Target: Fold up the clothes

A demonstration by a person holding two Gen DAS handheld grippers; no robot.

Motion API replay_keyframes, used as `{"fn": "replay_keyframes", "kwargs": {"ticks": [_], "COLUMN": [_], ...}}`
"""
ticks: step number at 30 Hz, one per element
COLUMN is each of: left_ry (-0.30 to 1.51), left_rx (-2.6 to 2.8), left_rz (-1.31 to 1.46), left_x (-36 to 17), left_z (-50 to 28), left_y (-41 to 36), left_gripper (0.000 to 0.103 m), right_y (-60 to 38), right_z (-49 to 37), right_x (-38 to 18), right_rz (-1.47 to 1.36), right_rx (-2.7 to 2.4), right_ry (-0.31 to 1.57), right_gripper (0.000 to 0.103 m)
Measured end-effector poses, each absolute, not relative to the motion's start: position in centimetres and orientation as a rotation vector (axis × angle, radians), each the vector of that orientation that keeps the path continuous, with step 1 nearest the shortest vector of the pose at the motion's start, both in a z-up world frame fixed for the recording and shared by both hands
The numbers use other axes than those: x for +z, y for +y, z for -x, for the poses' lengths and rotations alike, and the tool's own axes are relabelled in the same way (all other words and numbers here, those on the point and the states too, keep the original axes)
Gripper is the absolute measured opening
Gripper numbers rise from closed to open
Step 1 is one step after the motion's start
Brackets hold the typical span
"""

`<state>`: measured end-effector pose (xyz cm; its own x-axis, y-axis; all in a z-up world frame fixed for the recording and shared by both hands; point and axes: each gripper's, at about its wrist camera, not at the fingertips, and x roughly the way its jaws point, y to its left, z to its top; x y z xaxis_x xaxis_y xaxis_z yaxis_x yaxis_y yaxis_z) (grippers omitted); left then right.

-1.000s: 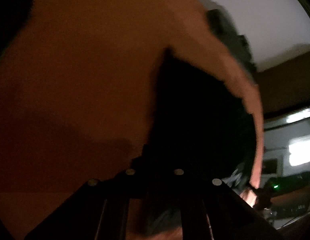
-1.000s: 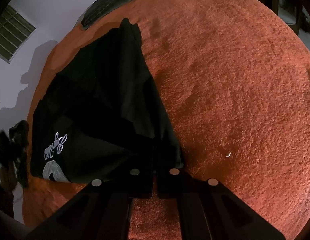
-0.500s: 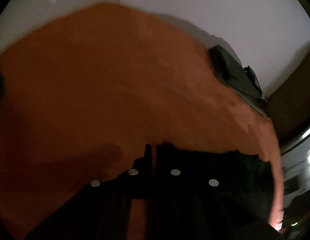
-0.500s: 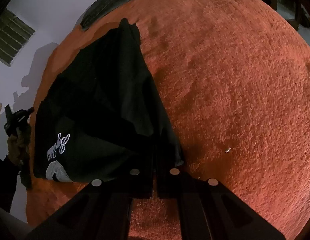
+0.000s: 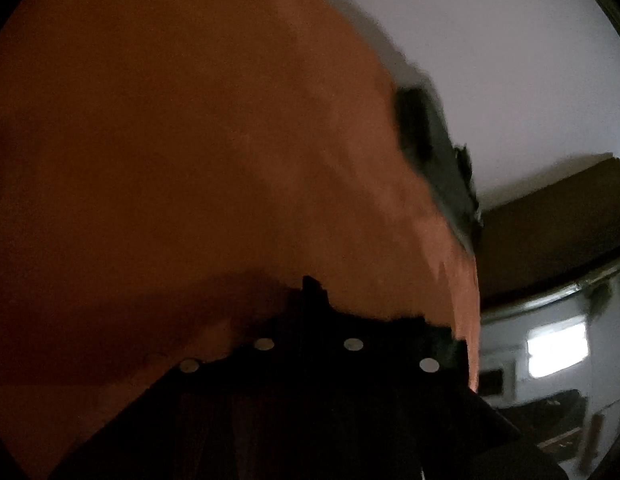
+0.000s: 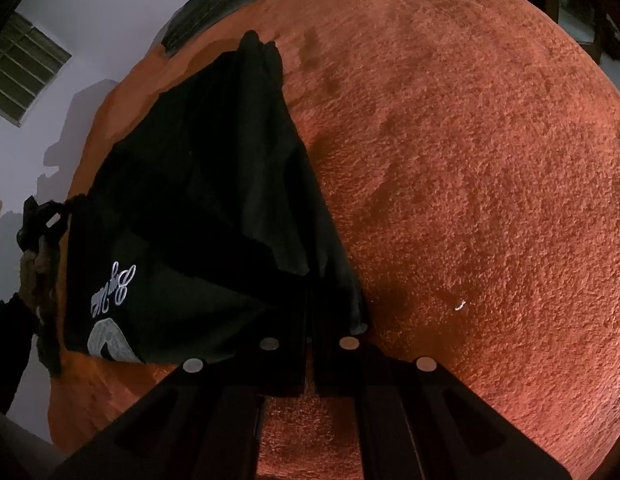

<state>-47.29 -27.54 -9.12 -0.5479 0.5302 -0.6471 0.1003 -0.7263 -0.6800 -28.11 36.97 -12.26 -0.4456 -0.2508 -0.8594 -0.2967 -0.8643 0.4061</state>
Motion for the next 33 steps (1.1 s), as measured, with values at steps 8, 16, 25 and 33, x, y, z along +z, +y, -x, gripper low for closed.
{"fn": "replay_keyframes", "kwargs": {"ticks": [8,16,25,33], "left_ry": [-0.780,-0.950,-1.052,-0.869], "left_rx": [2.456,2.372,2.253,2.347], "left_rz": [1.446,1.481,1.455,1.434], "left_x": [-9.8,-10.5,-10.4,-10.1], "left_z": [47.3,48.4,49.1,48.3], "left_y": [-26.9,-28.0,-27.9,-25.4], "left_gripper": [0.007,0.012,0.048,0.025], "right_y": [37.1,38.1,43.5,43.1], "right_z": [27.8,28.6,42.1,55.7], "right_x": [-12.2,-10.5,-4.5,-8.6], "right_rz": [1.644,1.647,1.582,1.756], "right_rx": [2.520,2.539,2.738,2.692], "right_ry": [0.816,0.885,0.927,0.806], "right_gripper": [0.001,0.001,0.064,0.062]}}
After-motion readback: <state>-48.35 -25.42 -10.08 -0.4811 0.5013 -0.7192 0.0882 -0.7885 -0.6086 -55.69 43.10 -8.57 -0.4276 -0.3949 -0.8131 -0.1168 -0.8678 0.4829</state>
